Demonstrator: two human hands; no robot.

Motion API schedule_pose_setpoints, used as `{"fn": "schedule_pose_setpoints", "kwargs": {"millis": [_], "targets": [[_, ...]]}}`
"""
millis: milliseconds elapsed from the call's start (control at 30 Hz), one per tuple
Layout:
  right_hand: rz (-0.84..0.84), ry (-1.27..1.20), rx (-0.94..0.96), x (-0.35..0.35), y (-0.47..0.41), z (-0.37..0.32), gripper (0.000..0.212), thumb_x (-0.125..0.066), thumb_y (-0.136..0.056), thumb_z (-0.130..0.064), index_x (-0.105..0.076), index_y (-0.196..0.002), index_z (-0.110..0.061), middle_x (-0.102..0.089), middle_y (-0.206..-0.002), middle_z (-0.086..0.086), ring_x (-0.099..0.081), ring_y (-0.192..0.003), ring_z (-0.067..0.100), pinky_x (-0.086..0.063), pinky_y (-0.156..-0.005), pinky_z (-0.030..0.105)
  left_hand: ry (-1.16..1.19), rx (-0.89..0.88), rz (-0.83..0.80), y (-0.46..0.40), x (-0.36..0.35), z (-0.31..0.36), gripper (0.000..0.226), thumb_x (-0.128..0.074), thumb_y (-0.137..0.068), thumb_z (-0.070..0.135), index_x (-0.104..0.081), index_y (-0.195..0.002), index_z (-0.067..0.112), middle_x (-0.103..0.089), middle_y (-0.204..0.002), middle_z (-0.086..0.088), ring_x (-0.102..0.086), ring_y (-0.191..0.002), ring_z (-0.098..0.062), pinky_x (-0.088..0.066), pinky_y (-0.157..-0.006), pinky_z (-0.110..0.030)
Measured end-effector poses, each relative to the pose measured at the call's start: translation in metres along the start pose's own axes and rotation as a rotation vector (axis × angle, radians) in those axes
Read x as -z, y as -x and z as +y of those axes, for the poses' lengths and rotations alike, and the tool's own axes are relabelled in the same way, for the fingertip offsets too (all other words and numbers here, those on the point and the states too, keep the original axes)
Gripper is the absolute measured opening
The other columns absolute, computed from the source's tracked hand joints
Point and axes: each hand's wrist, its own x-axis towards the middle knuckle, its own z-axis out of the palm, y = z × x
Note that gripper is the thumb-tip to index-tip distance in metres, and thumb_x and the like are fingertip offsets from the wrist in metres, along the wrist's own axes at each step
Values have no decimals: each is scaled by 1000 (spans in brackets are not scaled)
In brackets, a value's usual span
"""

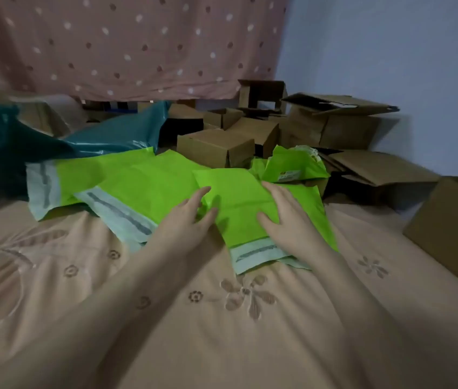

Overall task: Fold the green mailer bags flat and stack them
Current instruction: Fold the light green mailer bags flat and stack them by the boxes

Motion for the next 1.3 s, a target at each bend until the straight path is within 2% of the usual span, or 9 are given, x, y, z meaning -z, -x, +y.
{"fn": "schedule_pose_setpoints", "kwargs": {"millis": [267, 500, 600, 800, 933, 1000, 1067, 1200, 1300], "targets": [[-48, 5, -120, -20, -32, 18, 68, -51, -92, -44, -17, -148, -28, -22, -152, -2, -33, -136, 25, -33, -108, 50, 85, 16, 80, -40, -28, -3, 46, -60, -88, 37, -46, -130, 25, -59, -106, -13, -49, -82, -21, -29, -68, -26], [43, 65, -88, -14, -24, 12, 50, -47, -92, -49, -39, -137, -29, -47, -132, -3, -55, -99, 22, -43, -91, 38, 343, 64, 224, -42, -16, 9, 31, -69, -83, 27, -62, -113, 20, -52, -101, 3, -46, -97, -10, -33, -74, -19], [167, 10, -55, -1, -19, 3, 41, -51, -92, -42, -47, -129, -26, -57, -115, -4, -57, -87, 19, -46, -83, 35, 420, 62, 119, -42, 8, 16, 28, -70, -82, 19, -63, -107, 29, -54, -112, -5, -44, -100, -9, -38, -69, -19], [191, -106, 50, 38, -12, -22, 59, -63, -88, -30, -35, -139, -23, -45, -133, 2, -40, -125, 17, -33, -101, 30, 368, -137, -182, -19, 62, 39, 51, -72, -79, 14, -50, -119, 38, -46, -128, 14, -41, -120, -6, -42, -82, -19], [24, -374, -6, 57, 1, -42, 70, -72, -81, -29, -33, -139, -30, -51, -125, 4, -53, -113, 18, -44, -100, 39, 95, -218, -395, -4, 90, 60, 66, -75, -77, 22, -41, -130, 42, -45, -136, 16, -44, -120, -2, -38, -93, -20], [16, -393, 19, 59, 9, -47, 69, -76, -77, -25, -38, -135, -29, -60, -115, 3, -59, -96, -1, -47, -92, 36, -73, -252, -415, 4, 98, 71, 65, -75, -77, 24, -42, -130, 41, -50, -124, 17, -46, -116, 0, -37, -95, -23], [11, -412, 20, 62, 19, -52, 70, -79, -73, -23, -42, -132, -30, -65, -102, -4, -56, -77, -11, -46, -81, 27, -203, -290, -365, 14, 104, 81, 62, -75, -76, 23, -46, -130, 38, -51, -109, 17, -46, -108, 1, -35, -89, -19], [-2, -464, 11, 58, 38, -62, 38, -79, -72, -17, -64, -106, -25, -58, -75, -15, -56, -74, -2, -43, -60, 11, -283, -386, -108, 30, 107, 86, 54, -75, -76, 22, -54, -124, 31, -61, -112, 12, -54, -109, -8, -39, -96, -29], [144, -552, -56, 48, 50, -67, 21, -77, -74, -12, -65, -86, -26, -56, -69, -10, -57, -71, 5, -50, -57, 21, -330, -449, 190, 41, 105, 83, 52, -69, -79, 23, -52, -127, 27, -52, -129, 7, -44, -123, -18, -34, -98, -41]]}}
